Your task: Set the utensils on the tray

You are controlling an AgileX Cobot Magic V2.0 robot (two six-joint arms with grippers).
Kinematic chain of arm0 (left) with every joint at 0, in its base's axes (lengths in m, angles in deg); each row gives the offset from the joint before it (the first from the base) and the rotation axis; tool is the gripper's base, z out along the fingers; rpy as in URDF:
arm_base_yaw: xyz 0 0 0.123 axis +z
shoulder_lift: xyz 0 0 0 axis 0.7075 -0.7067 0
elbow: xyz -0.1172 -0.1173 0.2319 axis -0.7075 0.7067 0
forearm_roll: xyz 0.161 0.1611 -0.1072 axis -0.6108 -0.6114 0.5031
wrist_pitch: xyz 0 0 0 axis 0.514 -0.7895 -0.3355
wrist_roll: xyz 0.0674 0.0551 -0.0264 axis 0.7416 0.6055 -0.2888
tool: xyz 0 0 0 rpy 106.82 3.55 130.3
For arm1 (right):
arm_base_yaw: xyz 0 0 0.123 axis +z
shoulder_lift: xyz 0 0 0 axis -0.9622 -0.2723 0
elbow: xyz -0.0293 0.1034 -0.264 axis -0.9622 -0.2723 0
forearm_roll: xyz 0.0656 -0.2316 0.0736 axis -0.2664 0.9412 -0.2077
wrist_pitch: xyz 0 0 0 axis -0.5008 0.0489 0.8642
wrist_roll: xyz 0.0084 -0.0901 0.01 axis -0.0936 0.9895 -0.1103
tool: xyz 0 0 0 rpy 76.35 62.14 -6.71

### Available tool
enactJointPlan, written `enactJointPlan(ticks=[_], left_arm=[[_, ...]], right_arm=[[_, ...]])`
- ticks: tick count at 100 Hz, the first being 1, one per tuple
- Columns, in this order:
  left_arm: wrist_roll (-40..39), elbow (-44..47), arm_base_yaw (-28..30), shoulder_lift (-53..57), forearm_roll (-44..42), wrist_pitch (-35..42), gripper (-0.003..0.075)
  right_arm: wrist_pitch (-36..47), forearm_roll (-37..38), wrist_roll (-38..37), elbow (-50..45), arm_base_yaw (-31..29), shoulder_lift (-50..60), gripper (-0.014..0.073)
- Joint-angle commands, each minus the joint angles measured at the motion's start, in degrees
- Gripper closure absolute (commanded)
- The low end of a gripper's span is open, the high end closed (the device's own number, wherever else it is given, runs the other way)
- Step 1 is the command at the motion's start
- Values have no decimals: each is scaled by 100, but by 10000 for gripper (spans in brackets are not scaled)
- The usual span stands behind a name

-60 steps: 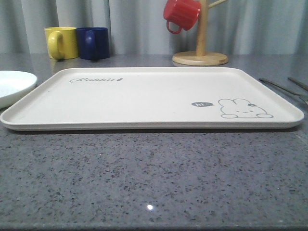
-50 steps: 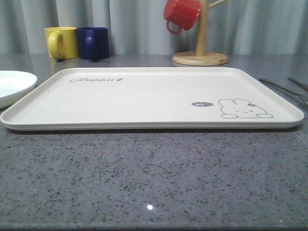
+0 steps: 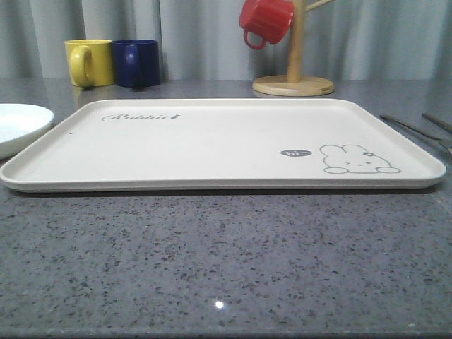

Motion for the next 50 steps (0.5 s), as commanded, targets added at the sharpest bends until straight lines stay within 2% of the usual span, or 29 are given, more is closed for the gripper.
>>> enactJointPlan(ticks=[1, 13, 22, 50], left_arm=[[-60, -313, -14, 139, 75, 343, 739], [-60, -928, -14, -103, 99, -111, 739], [-60, -1452, -14, -420, 99, -748, 739], [-60, -3411, -14, -2388, 99, -2609, 739]], right_arm=[[483, 0, 48, -1, -38, 110, 662], [483, 0, 48, -1, -38, 110, 662], [483, 0, 48, -1, -38, 110, 662], [483, 0, 48, -1, -38, 110, 662]])
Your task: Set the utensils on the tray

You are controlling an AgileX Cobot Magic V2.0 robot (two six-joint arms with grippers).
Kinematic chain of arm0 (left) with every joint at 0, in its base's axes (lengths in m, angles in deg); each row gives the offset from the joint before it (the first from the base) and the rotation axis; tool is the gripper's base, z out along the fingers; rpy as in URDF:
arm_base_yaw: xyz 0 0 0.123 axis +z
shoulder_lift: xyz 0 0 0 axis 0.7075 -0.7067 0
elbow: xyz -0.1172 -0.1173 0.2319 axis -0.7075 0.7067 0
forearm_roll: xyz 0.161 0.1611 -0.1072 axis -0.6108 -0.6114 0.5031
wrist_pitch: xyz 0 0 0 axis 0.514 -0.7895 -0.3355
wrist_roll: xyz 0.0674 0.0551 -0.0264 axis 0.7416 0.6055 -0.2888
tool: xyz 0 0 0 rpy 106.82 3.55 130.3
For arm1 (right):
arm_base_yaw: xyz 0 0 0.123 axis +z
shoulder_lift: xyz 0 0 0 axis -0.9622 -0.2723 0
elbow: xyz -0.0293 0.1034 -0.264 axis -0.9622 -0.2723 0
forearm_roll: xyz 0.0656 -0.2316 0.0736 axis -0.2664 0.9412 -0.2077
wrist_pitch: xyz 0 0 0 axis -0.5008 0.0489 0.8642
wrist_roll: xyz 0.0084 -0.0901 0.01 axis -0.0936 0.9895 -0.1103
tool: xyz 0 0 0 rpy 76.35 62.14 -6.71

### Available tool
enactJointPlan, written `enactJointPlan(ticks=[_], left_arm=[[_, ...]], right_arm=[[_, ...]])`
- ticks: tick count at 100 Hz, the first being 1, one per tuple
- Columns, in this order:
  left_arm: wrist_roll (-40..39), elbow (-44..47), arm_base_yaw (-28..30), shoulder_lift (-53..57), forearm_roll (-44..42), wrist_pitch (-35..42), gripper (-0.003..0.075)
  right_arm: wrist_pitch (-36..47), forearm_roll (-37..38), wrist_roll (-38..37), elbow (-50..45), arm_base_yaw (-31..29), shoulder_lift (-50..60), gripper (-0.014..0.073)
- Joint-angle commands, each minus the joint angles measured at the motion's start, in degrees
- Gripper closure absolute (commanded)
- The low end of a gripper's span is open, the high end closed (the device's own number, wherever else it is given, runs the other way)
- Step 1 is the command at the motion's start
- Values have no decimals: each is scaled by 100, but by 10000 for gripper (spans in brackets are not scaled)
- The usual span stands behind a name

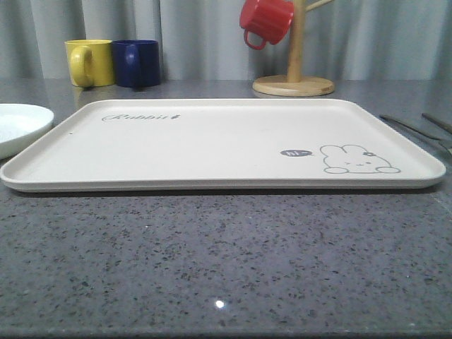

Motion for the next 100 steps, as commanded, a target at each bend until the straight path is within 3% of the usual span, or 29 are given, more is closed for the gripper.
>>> enactJointPlan(ticks=[1, 20, 61, 70, 88, 100], left_arm=[[-60, -728, -14, -667, 38, -179, 739], [8, -1754, -14, -2053, 38, -1151, 739], [55, -2106, -14, -3207, -75, -1217, 722], [134, -2106, -14, -3245, -75, -1229, 635], [127, -2106, -14, -3254, -64, -1241, 304], [127, -2106, -14, -3254, -52, -1158, 246]], right_arm=[[483, 0, 48, -1, -38, 110, 662], [483, 0, 48, -1, -38, 110, 662], [483, 0, 48, -1, -38, 110, 662], [483, 0, 48, -1, -38, 110, 662], [483, 0, 48, -1, -38, 110, 662], [483, 0, 48, -1, -38, 110, 662]])
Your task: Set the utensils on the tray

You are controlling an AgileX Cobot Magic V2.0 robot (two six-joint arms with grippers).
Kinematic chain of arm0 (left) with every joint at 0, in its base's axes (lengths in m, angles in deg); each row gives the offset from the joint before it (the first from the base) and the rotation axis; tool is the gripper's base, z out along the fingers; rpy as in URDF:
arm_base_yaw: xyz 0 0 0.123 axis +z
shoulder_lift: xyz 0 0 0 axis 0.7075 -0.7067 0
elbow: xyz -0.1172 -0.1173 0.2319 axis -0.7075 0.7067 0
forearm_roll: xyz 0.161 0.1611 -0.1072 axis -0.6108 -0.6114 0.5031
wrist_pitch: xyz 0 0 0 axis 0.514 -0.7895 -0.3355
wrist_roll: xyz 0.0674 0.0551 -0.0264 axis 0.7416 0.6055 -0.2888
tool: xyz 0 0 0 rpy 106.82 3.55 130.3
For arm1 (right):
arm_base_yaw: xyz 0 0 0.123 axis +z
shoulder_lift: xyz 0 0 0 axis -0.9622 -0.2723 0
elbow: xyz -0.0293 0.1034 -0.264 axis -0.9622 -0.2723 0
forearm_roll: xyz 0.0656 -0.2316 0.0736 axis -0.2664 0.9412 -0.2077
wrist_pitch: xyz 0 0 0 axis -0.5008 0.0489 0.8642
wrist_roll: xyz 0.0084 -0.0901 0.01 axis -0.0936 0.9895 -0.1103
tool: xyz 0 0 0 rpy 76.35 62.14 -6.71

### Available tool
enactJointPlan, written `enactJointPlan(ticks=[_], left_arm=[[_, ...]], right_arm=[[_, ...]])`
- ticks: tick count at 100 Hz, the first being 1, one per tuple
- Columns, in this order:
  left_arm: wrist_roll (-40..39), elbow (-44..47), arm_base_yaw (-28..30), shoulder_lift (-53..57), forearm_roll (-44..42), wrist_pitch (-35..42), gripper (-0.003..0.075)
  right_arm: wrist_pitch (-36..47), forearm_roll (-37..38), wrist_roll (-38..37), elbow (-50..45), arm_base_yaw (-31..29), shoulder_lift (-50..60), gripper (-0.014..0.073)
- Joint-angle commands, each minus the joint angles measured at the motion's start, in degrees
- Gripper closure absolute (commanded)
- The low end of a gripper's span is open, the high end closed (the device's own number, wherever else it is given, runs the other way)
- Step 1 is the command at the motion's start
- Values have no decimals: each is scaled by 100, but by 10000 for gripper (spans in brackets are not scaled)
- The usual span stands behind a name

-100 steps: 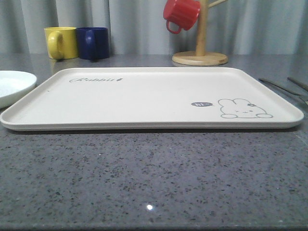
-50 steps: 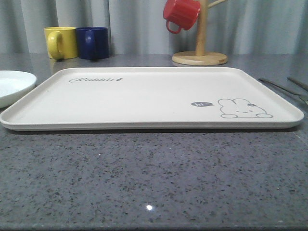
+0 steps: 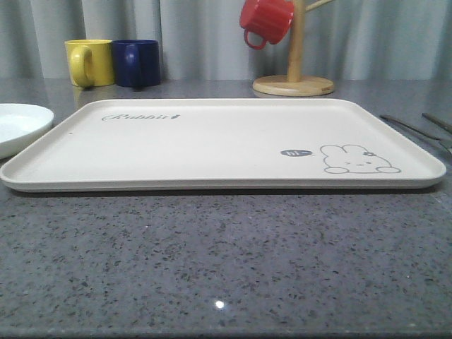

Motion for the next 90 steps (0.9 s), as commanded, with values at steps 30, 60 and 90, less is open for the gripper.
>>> enactJointPlan(ticks=[30, 60, 90], left_arm=[[-174, -712, 668, -838, 32, 255, 246], [188, -1578, 1345, -2441, 352, 3, 246], [661, -2394, 1550, -3583, 609, -261, 246]], right_arm=[[483, 0, 48, -1, -38, 110, 662], [483, 0, 48, -1, -38, 110, 662], [483, 0, 48, -1, -38, 110, 662]])
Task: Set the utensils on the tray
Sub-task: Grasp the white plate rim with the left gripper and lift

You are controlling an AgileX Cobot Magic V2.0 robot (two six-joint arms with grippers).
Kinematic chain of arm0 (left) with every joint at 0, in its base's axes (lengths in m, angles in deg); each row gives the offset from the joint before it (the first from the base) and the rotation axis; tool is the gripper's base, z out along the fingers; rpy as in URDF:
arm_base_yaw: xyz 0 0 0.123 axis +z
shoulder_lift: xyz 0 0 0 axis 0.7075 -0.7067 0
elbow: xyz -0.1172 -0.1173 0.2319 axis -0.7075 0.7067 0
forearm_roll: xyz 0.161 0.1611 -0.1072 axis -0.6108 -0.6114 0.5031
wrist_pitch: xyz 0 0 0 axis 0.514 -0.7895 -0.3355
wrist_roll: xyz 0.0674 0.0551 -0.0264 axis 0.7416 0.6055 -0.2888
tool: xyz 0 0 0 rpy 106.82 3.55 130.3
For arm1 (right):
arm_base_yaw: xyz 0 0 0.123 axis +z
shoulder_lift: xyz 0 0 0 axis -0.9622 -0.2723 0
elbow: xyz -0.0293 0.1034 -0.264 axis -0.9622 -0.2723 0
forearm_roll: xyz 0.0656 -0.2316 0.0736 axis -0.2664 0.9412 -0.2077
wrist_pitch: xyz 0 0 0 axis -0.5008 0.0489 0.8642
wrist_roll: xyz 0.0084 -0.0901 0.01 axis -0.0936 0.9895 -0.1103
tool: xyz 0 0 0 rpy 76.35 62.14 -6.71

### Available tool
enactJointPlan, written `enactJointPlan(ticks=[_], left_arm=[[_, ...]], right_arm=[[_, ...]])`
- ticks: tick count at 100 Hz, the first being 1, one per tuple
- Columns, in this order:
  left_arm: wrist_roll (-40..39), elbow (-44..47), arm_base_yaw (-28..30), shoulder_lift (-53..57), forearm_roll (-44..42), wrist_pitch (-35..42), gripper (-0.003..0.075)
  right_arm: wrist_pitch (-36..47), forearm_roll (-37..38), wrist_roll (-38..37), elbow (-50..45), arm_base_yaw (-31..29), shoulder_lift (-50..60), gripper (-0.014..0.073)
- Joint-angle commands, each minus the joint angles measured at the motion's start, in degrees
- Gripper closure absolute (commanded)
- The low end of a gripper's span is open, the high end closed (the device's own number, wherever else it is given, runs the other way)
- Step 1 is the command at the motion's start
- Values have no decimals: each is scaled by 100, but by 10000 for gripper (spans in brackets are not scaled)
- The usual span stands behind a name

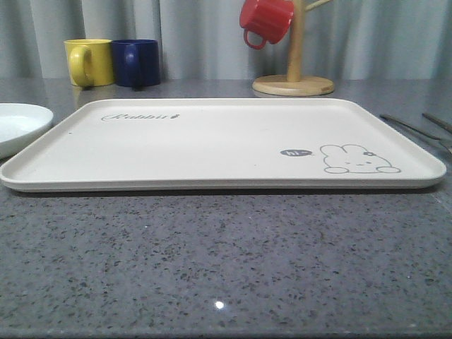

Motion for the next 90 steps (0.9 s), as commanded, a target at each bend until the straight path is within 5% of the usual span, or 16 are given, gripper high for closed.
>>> enactJointPlan(ticks=[1, 70, 79, 90], left_arm=[[128, -342, 22, -47, 111, 125, 246], [285, -425, 22, -791, 279, -63, 251], [410, -425, 22, -799, 291, -131, 313], [420, -425, 22, -799, 291, -171, 496]], right_arm=[[483, 0, 48, -1, -38, 110, 662], [483, 0, 48, -1, -38, 110, 662], [483, 0, 48, -1, -38, 110, 662], [483, 0, 48, -1, -38, 110, 662]])
